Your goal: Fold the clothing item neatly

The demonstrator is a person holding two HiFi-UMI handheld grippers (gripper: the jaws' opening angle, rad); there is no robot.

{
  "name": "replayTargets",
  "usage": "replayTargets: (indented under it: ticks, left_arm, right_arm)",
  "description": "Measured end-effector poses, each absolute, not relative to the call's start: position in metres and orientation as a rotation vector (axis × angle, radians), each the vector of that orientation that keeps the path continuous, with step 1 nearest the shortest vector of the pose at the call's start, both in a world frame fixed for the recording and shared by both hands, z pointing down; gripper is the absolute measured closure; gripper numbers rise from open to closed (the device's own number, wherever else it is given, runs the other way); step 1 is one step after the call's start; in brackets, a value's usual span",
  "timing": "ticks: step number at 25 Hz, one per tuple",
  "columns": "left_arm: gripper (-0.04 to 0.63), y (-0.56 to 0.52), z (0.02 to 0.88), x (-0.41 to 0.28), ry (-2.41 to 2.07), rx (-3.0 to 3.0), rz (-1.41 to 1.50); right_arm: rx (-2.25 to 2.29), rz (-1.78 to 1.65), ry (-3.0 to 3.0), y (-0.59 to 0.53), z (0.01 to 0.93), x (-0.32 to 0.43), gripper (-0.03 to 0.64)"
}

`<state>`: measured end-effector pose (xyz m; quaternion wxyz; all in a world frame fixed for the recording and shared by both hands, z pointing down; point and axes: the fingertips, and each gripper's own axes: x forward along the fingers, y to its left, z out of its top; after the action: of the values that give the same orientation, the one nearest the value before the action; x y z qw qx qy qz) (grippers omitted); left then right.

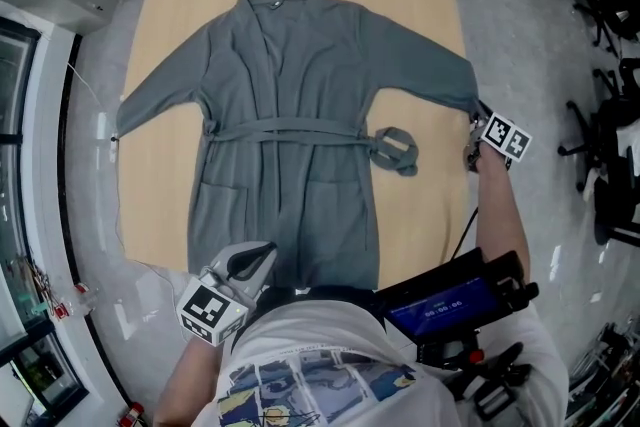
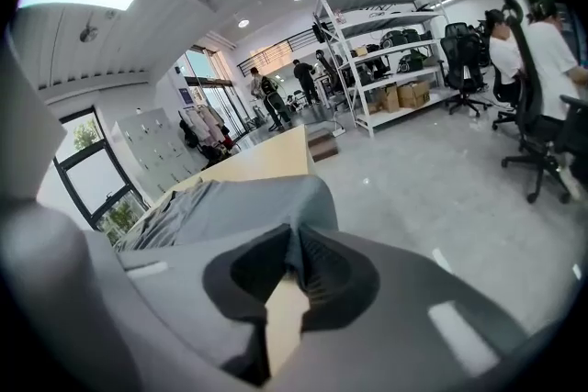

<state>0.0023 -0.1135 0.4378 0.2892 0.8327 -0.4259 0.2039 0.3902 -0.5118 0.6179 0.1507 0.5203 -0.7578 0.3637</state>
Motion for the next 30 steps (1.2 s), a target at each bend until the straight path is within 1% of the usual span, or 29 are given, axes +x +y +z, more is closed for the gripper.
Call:
replayTargets:
  ticks: [6, 12, 20, 30]
  left_arm:
    - [0.588, -0.107, 0.438, -0.008, -1.162, 2.226, 0.507]
    - [0.588, -0.099, 0.433, -0.018, -1.184, 2.228, 0.466]
    - [0.588, -0.079, 0.431, -0.036, -1.237, 2.209, 0.424]
    - [0.588, -0.045, 0.43, -0.074, -1.351, 2.15, 0.381]
  right_arm:
    - [1.505, 0.981, -2.21, -0.518, 0.592, 0.377, 0.588]
    - [1.476, 0.931, -2.286, -0.526, 0.559, 0.347, 0.589]
    - [1.382, 0.88, -2.384, -0.532, 0.527, 0.285, 0.589]
    - [1.232, 0.825, -2.486, -0.528, 0.504, 0.188, 0.589]
